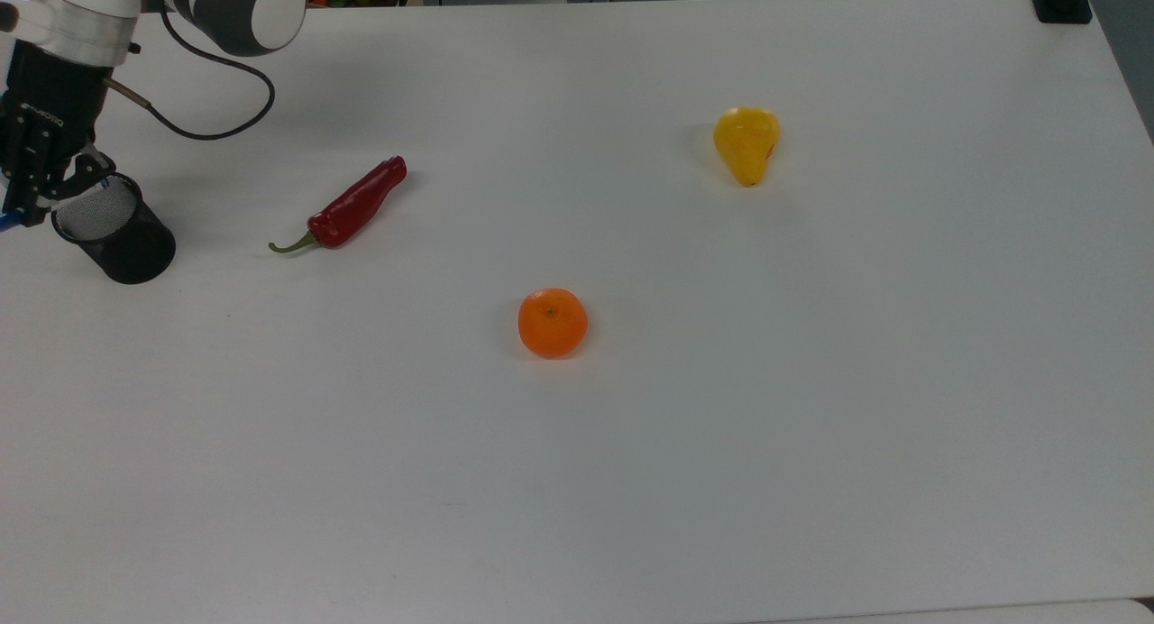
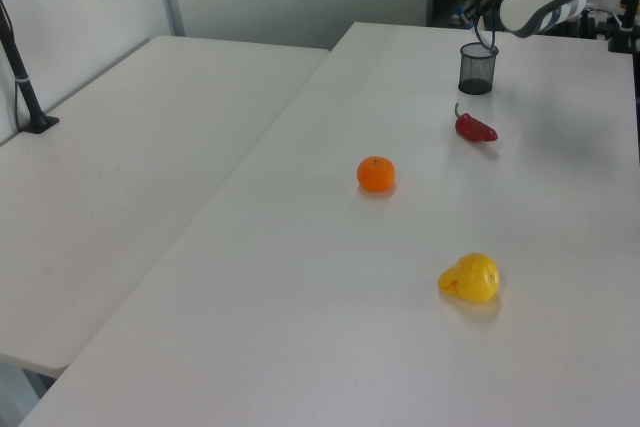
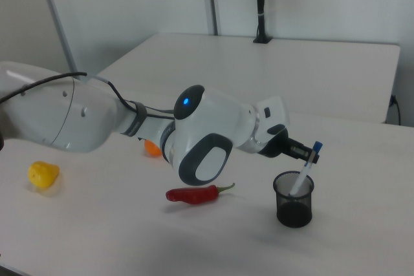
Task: Place marker
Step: 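Lower the marker tip-first into the black mesh pen cup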
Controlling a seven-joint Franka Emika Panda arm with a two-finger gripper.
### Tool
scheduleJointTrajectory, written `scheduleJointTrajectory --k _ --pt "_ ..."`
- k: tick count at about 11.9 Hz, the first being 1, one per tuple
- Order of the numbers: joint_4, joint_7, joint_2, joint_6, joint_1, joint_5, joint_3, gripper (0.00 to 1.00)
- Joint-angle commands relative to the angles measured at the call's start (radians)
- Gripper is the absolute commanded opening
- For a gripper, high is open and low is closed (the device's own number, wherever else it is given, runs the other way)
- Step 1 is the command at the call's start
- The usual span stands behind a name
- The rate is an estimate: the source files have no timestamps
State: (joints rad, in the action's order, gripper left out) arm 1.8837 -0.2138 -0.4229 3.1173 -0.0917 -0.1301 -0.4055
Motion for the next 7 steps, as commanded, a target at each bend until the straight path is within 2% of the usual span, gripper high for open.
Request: scheduleJointTrajectory --k 1,5,6,7 --pt "0.06 -0.03 0.021 0.058 0.009 -0.017 0.005 0.0" --pt "0.061 -0.03 0.023 0.056 0.013 -0.017 0.008 0.02" --pt "0.061 -0.03 0.023 0.056 0.013 -0.017 0.008 0.12" --pt "0.063 -0.03 0.023 0.053 0.015 -0.017 0.008 0.27"
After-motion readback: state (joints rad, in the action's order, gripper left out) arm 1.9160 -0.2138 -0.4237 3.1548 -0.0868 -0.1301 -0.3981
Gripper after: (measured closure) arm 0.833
